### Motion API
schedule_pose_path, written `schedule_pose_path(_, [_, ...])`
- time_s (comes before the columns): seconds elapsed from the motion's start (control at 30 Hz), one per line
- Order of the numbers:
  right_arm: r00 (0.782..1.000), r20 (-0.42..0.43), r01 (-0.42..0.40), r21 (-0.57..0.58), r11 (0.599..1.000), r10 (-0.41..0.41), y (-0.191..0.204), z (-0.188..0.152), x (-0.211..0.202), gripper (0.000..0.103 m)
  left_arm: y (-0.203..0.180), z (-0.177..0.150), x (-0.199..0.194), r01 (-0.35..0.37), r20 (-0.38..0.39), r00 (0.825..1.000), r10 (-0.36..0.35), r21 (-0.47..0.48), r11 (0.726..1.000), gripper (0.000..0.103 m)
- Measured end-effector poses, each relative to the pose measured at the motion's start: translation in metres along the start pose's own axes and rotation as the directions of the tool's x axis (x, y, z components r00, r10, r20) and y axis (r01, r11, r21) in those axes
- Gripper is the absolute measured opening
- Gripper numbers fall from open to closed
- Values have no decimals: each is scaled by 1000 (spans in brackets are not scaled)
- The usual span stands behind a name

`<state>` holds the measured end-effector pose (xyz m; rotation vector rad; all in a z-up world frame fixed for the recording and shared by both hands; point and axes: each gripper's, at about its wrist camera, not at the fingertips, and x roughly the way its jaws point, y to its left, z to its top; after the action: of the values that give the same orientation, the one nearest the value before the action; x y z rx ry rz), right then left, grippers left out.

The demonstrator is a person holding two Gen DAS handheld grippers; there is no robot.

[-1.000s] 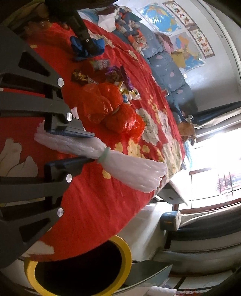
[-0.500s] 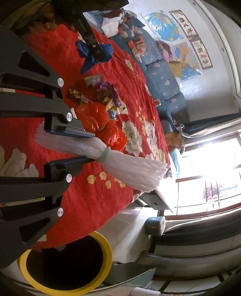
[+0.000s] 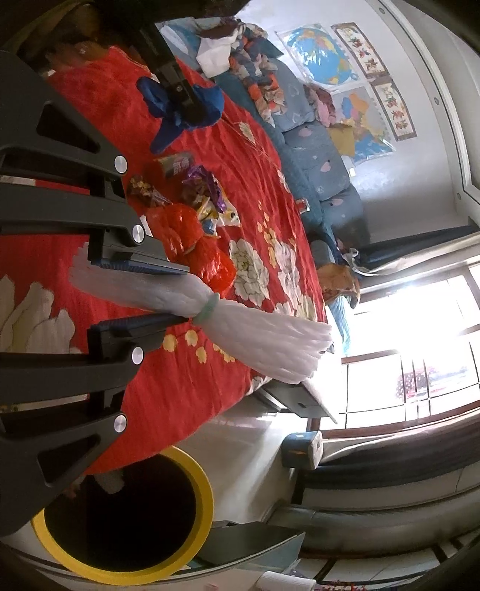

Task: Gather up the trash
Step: 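Carry the blue bag and white foam net over the yellow bin with both grippers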

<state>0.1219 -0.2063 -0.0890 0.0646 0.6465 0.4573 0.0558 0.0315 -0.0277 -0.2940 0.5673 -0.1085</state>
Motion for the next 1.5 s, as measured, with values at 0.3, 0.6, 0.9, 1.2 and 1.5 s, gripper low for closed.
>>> schedule_pose_path(0.3, [1000,23,21,32,999,-22,-19,8,-8,19,-23,0,3,33,-7,999,-33,38,999,16])
schedule_pose_path(0.6, [998,45,41,72,997,-44,-37,11,-16,19,-42,2,6,58,-15,998,-57,82,995,16])
schedule_pose_path(0.9, [995,66,69,113,991,-77,-56,15,-24,19,-65,5,13,82,-25,997,-79,131,988,16])
schedule_pose_path(1.2, [991,76,99,157,983,-112,-76,15,-31,19,-88,7,20,110,-34,994,-106,181,977,16])
schedule_pose_path(1.5, [985,80,135,207,969,-154,-102,13,-37,20,-114,5,34,160,-71,986,-148,211,964,16])
